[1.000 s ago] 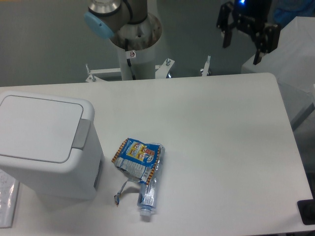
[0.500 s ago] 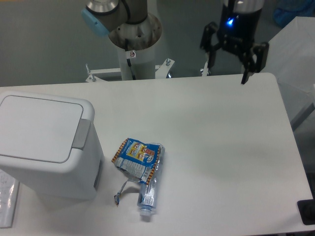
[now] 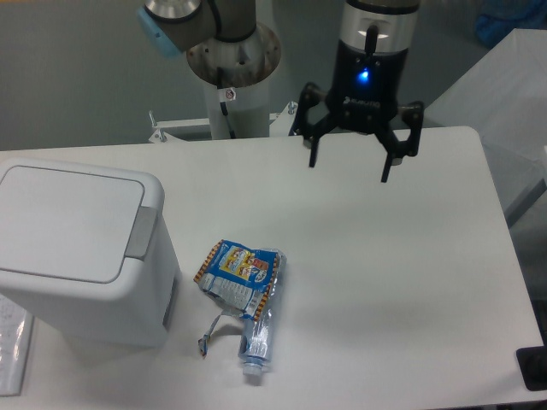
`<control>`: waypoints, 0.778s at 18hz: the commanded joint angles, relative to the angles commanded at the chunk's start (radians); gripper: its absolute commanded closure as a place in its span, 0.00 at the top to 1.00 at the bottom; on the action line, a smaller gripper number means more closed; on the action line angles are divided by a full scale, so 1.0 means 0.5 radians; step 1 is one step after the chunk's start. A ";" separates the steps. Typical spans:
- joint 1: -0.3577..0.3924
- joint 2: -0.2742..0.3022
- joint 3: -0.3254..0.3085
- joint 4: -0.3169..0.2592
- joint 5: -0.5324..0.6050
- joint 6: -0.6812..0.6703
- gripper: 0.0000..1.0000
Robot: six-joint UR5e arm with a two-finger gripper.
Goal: Open the trash can
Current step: 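Move the open gripper toward the white trash can lid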
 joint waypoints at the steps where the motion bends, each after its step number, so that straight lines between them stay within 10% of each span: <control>1: -0.049 -0.021 -0.003 0.028 0.003 -0.086 1.00; 14: -0.436 -0.135 -0.058 0.056 0.015 -0.329 1.00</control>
